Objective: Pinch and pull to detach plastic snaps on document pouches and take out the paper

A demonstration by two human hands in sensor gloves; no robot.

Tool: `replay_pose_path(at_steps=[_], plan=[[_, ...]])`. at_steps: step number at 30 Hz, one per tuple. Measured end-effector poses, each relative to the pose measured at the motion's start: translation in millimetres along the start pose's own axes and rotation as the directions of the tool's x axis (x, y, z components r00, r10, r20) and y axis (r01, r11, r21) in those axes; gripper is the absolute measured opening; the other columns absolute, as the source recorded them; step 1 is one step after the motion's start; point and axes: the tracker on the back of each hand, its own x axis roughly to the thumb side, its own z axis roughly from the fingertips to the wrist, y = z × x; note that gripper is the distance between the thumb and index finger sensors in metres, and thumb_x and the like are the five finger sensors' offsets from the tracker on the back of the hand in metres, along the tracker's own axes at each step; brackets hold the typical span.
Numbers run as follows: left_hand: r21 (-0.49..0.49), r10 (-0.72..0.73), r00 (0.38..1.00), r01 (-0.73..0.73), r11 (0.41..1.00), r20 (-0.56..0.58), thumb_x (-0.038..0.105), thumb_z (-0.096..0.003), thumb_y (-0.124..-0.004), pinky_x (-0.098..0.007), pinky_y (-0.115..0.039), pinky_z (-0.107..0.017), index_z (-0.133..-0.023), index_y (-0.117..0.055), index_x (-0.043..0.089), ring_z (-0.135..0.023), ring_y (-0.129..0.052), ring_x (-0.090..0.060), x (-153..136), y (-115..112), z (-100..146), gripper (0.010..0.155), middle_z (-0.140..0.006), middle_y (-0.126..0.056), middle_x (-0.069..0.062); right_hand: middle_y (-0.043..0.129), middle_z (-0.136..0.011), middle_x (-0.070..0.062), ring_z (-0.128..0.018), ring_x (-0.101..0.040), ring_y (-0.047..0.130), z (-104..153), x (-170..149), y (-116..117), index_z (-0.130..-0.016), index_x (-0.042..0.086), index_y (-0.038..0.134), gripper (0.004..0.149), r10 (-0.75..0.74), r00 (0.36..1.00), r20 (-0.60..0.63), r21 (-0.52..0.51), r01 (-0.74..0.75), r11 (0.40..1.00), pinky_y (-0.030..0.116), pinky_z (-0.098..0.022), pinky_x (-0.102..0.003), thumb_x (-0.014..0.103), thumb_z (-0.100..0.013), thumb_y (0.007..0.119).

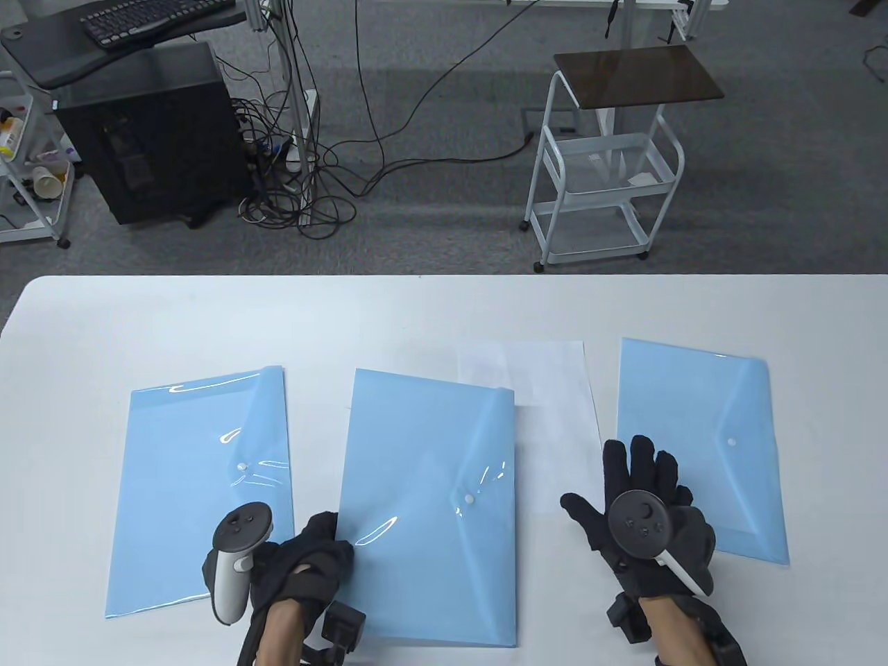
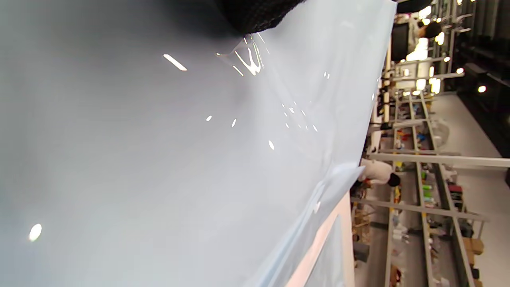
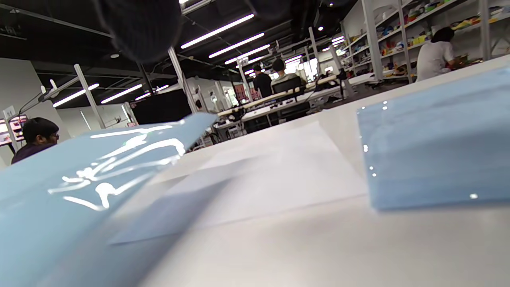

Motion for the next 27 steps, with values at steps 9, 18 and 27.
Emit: replay_pose_path(at_steps=[9,18,27], plan=[[0.182,-0.029,0.998,0.02,0.983,0.047,0.013,-0.0552,-0.069,-0.044,-0.091,-0.044,-0.104,-0.056,0.01,-0.059,-0.103,-0.03,37.4,40.3,-5.1,0.051,-0.091,-0.083,-0.012,0.028,-0.123,-0.039,-0.101,-0.073,0.032,-0.4,-2.8,-1.6,-0.118,0.004,0.035,0.093,-0.014,1.0,-0.008,0.004,0.014,1.0,0.038,-0.059,-0.089,0.064,-0.054,0.066],[0.321,-0.07,0.997,0.072,0.944,-0.016,0.015,-0.0559,-0.07,-0.045,-0.09,-0.043,-0.104,-0.061,0.013,-0.057,-0.104,-0.03,54.3,69.8,-35.3,0.049,-0.09,-0.085,-0.011,0.029,-0.123,-0.039,-0.101,-0.073,0.033,-0.3,-7.5,-3.3,-0.118,0.004,0.036,0.092,-0.026,1.0,-0.013,0.002,0.026,1.0,0.039,-0.059,-0.089,0.064,-0.055,0.065],[0.333,-0.095,0.991,0.122,0.935,-0.097,0.016,-0.0566,-0.071,-0.045,-0.089,-0.044,-0.105,-0.062,0.014,-0.058,-0.103,-0.03,47.3,75.3,-78.6,0.049,-0.09,-0.086,-0.011,0.03,-0.123,-0.04,-0.1,-0.073,0.034,-2.4,-11.3,-3.0,-0.118,0.004,0.036,0.092,-0.021,1.0,-0.021,0.014,0.022,1.0,0.039,-0.059,-0.089,0.063,-0.055,0.065]])
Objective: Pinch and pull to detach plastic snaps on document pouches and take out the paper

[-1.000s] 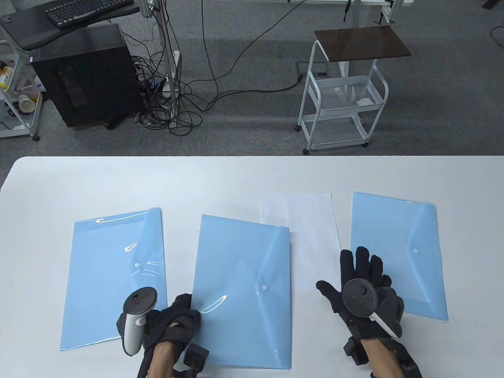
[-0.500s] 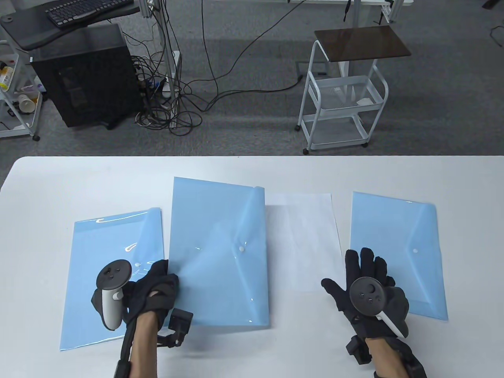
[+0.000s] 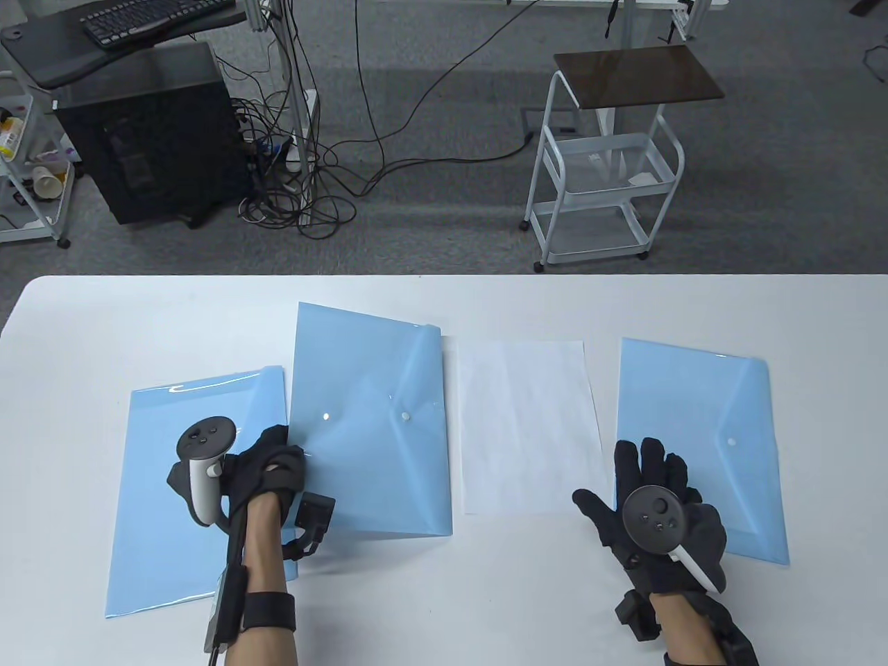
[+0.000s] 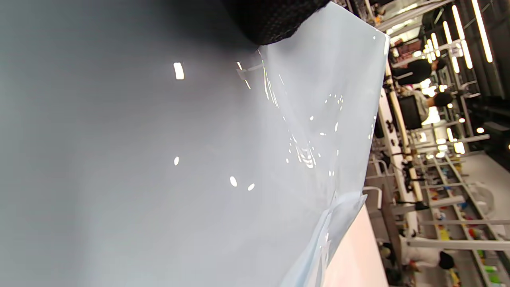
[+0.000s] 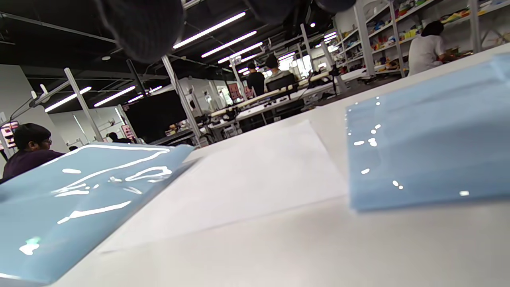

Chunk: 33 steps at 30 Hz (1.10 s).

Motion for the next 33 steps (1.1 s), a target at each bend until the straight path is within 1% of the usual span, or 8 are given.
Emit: replay_pose_path(at_steps=[2,8,13,17,22,28,31,33], plan=[[0.033,-0.036,0.999,0.037,0.999,-0.012,0.017,-0.057,-0.072,-0.045,-0.089,-0.044,-0.106,-0.061,0.014,-0.058,-0.103,-0.031,-0.4,-0.6,-5.6,0.05,-0.09,-0.086,-0.011,0.03,-0.123,-0.04,-0.1,-0.073,0.034,-0.2,1.0,0.4,-0.118,0.004,0.037,0.092,0.001,1.0,0.004,0.003,-0.001,1.0,0.039,-0.059,-0.089,0.063,-0.055,0.065],[0.067,-0.07,0.998,0.07,0.995,0.006,0.019,-0.0574,-0.074,-0.045,-0.089,-0.045,-0.11,-0.055,0.013,-0.059,-0.103,-0.031,0.7,-7.3,-16.7,0.056,-0.09,-0.085,-0.011,0.031,-0.123,-0.04,-0.1,-0.073,0.035,-1.0,5.1,2.3,-0.118,0.003,0.037,0.092,0.014,1.0,0.015,0.007,-0.014,1.0,0.039,-0.059,-0.089,0.063,-0.055,0.065],[0.16,-0.164,0.986,0.161,0.974,0.007,0.019,-0.0567,-0.076,-0.045,-0.089,-0.046,-0.11,-0.051,0.008,-0.06,-0.103,-0.031,4.2,-12.3,-20.6,0.06,-0.092,-0.084,-0.011,0.031,-0.122,-0.04,-0.1,-0.073,0.035,0.2,7.3,3.1,-0.118,0.003,0.037,0.092,0.019,1.0,0.018,0.007,-0.019,1.0,0.039,-0.058,-0.089,0.063,-0.055,0.065],[0.196,-0.201,0.98,0.196,0.961,0.006,0.02,-0.0563,-0.077,-0.047,-0.087,-0.049,-0.111,-0.047,0.005,-0.065,-0.1,-0.034,5.8,-15.1,-19.0,0.064,-0.097,-0.078,-0.014,0.031,-0.122,-0.04,-0.1,-0.073,0.035,0.7,7.0,3.1,-0.118,0.003,0.037,0.091,0.025,1.0,0.018,0.003,-0.025,1.0,0.039,-0.058,-0.089,0.063,-0.055,0.065],[0.279,-0.267,0.963,0.261,0.924,-0.015,0.021,-0.0561,-0.077,-0.05,-0.085,-0.052,-0.11,-0.048,0.005,-0.072,-0.096,-0.04,8.1,-13.2,-7.6,0.063,-0.101,-0.072,-0.019,0.031,-0.122,-0.041,-0.1,-0.074,0.035,1.0,6.3,2.5,-0.118,0.003,0.037,0.091,0.021,1.0,0.008,0.005,-0.021,1.0,0.039,-0.058,-0.089,0.063,-0.055,0.065],[0.389,-0.36,0.933,0.338,0.857,-0.017,0.024,-0.0564,-0.078,-0.06,-0.073,-0.06,-0.111,-0.044,0.005,-0.09,-0.076,-0.052,19.0,-3.7,14.5,0.067,-0.11,-0.058,-0.024,0.032,-0.122,-0.041,-0.099,-0.074,0.035,2.1,6.2,2.5,-0.118,0.003,0.037,0.091,0.027,1.0,0.003,0.004,-0.027,1.0,0.039,-0.058,-0.089,0.063,-0.055,0.065],[0.386,-0.421,0.907,0.38,0.841,0.023,0.033,-0.0572,-0.079,-0.067,-0.063,-0.064,-0.113,-0.039,0.008,-0.098,-0.062,-0.059,28.4,0.3,29.7,0.074,-0.117,-0.047,-0.023,0.032,-0.122,-0.041,-0.1,-0.073,0.035,3.1,7.3,1.3,-0.118,0.003,0.038,0.091,0.023,1.0,0.005,-0.005,-0.023,1.0,0.039,-0.058,-0.089,0.063,-0.055,0.065],[0.367,-0.456,0.888,0.408,0.836,0.052,0.041,-0.0573,-0.079,-0.071,-0.059,-0.065,-0.115,-0.035,0.01,-0.1,-0.056,-0.063,33.3,0.8,40.0,0.079,-0.12,-0.042,-0.021,0.031,-0.122,-0.041,-0.099,-0.074,0.035,3.4,7.6,0.8,-0.118,0.003,0.037,0.091,0.023,1.0,0.005,-0.01,-0.023,1.0,0.039,-0.058,-0.089,0.063,-0.055,0.065]])
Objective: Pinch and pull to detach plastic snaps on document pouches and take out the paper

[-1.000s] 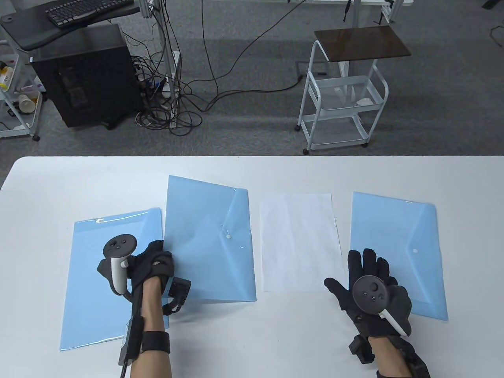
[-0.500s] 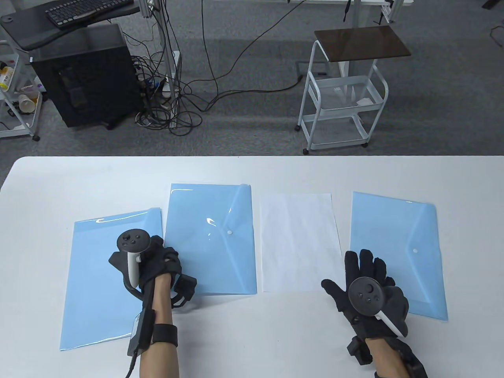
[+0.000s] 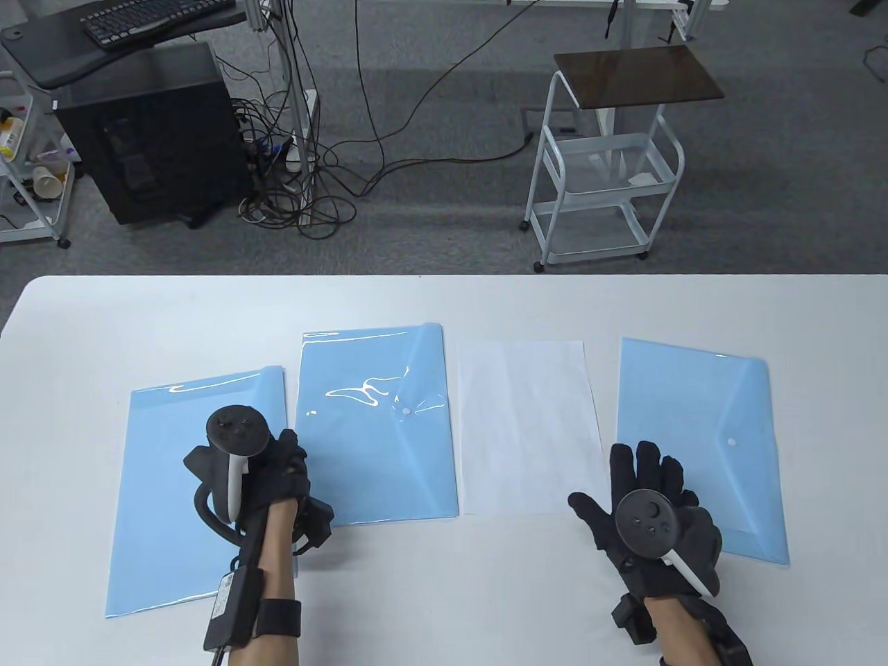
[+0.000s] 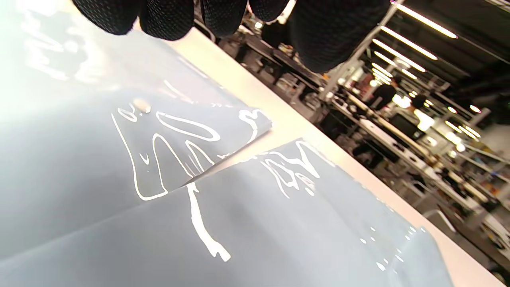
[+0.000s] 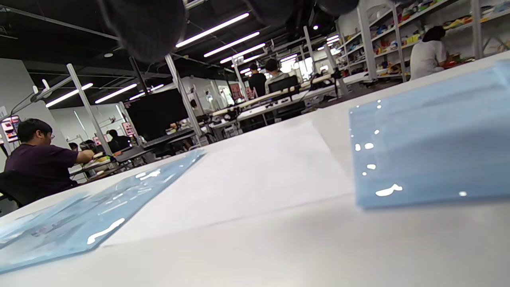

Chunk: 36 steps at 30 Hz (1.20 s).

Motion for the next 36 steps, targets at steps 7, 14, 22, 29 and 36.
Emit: replay_pose_path(at_steps=[7,14,22,29,36], plan=[[-0.048,-0.137,0.978,0.147,0.988,0.159,0.061,-0.0563,-0.076,-0.08,-0.048,-0.063,-0.119,-0.023,0.018,-0.104,-0.038,-0.068,13.9,14.1,38.7,0.093,-0.123,-0.024,-0.021,0.031,-0.122,-0.041,-0.1,-0.074,0.034,0.7,0.4,1.0,-0.118,0.003,0.037,0.091,0.004,1.0,-0.007,-0.001,-0.004,1.0,0.039,-0.058,-0.089,0.063,-0.055,0.065],[-0.058,-0.215,0.946,0.235,0.97,0.242,0.069,-0.056,-0.069,-0.082,-0.043,-0.063,-0.119,-0.016,0.021,-0.103,-0.03,-0.071,13.0,6.1,72.4,0.096,-0.123,-0.017,-0.023,0.031,-0.122,-0.041,-0.099,-0.074,0.035,1.7,-1.6,2.1,-0.118,0.003,0.037,0.091,0.005,1.0,-0.02,0.002,-0.005,1.0,0.039,-0.058,-0.089,0.063,-0.055,0.065],[-0.02,-0.34,0.908,0.356,0.934,0.244,0.071,-0.0561,-0.061,-0.081,-0.039,-0.064,-0.118,-0.012,0.022,-0.102,-0.023,-0.071,-8.7,-27.6,77.5,0.093,-0.121,-0.012,-0.022,0.032,-0.122,-0.041,-0.099,-0.074,0.035,4.1,-5.5,3.2,-0.117,0.003,0.038,0.091,-0.011,0.999,-0.047,0.006,0.012,1.0,0.039,-0.058,-0.089,0.063,-0.055,0.065],[-0.052,-0.305,0.923,0.325,0.944,0.233,0.07,-0.0561,-0.059,-0.081,-0.04,-0.064,-0.118,-0.012,0.022,-0.103,-0.025,-0.071,-14.3,-30.1,75.8,0.091,-0.122,-0.012,-0.022,0.033,-0.121,-0.043,-0.098,-0.075,0.037,-0.2,-13.5,-4.1,-0.117,0.002,0.038,0.091,-0.096,0.993,-0.075,0.0,0.096,0.995,0.04,-0.058,-0.089,0.063,-0.055,0.065],[-0.05,-0.292,0.924,0.313,0.948,0.246,0.069,-0.0563,-0.06,-0.08,-0.041,-0.065,-0.118,-0.014,0.021,-0.103,-0.027,-0.07,-14.9,-31.8,77.8,0.091,-0.122,-0.014,-0.022,0.038,-0.117,-0.048,-0.093,-0.079,0.04,-20.8,-53.7,-28.1,-0.117,-0.002,0.036,0.092,-0.359,0.915,-0.185,-0.037,0.358,0.933,0.042,-0.057,-0.088,0.061,-0.057,0.065]])
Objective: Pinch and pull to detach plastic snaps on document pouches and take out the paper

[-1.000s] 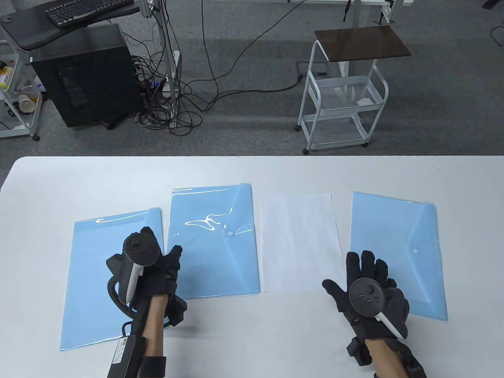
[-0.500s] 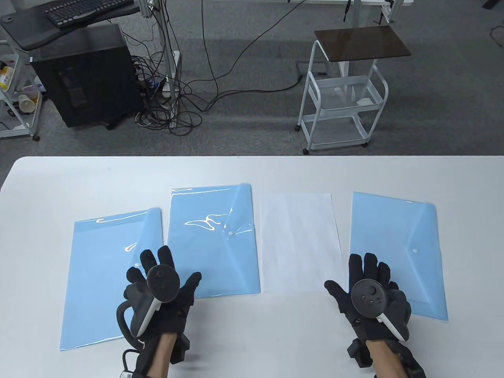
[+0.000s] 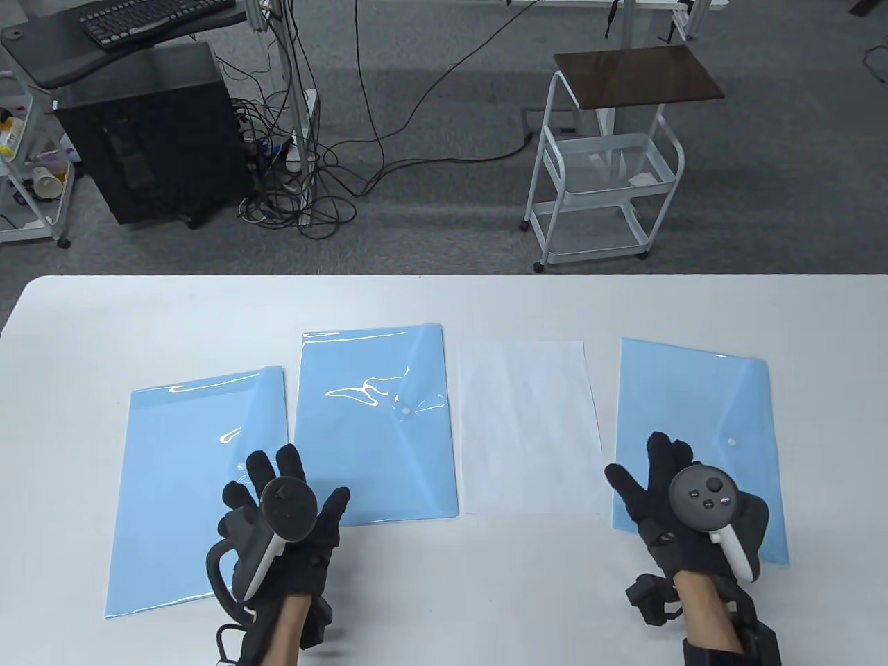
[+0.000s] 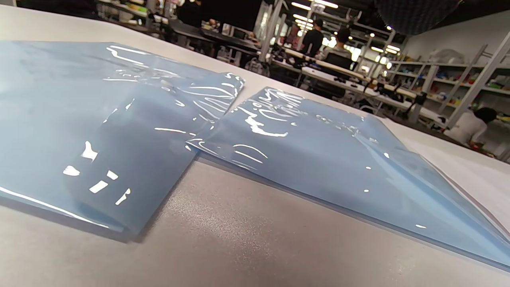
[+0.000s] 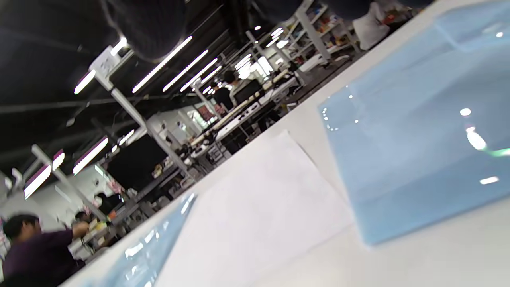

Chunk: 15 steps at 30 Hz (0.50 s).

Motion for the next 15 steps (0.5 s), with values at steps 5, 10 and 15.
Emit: replay_pose_path(at_steps=[5,10,15], plan=[[-0.009,0.015,1.0,-0.015,1.0,0.012,0.069,-0.0564,-0.061,-0.08,-0.042,-0.065,-0.118,-0.014,0.021,-0.103,-0.029,-0.07,0.5,-0.9,-1.2,0.091,-0.122,-0.015,-0.023,0.039,-0.116,-0.047,-0.093,-0.078,0.041,-26.8,-29.4,-29.2,-0.115,-0.006,0.033,0.091,0.09,0.982,-0.168,-0.065,-0.102,0.993,0.043,-0.057,-0.087,0.057,-0.058,0.065],[-0.014,0.029,0.999,-0.029,0.999,0.019,0.069,-0.0564,-0.061,-0.08,-0.043,-0.065,-0.118,-0.015,0.02,-0.103,-0.031,-0.071,-1.0,0.0,-2.8,0.091,-0.122,-0.016,-0.024,0.045,-0.114,-0.048,-0.092,-0.078,0.047,-42.5,-66.7,-45.1,-0.113,-0.009,0.036,0.085,0.099,0.933,-0.347,-0.118,-0.148,0.982,0.046,-0.056,-0.086,0.049,-0.06,0.067],[-0.033,0.05,0.998,-0.049,0.998,0.028,0.068,-0.0565,-0.061,-0.08,-0.043,-0.065,-0.118,-0.015,0.019,-0.103,-0.031,-0.071,-0.8,0.5,-4.5,0.091,-0.122,-0.016,-0.024,0.053,-0.11,-0.049,-0.087,-0.078,0.059,-49.8,-103.0,-50.2,-0.111,-0.013,0.04,0.079,0.087,0.868,-0.489,-0.074,-0.14,0.987,0.057,-0.049,-0.087,0.039,-0.06,0.07]])
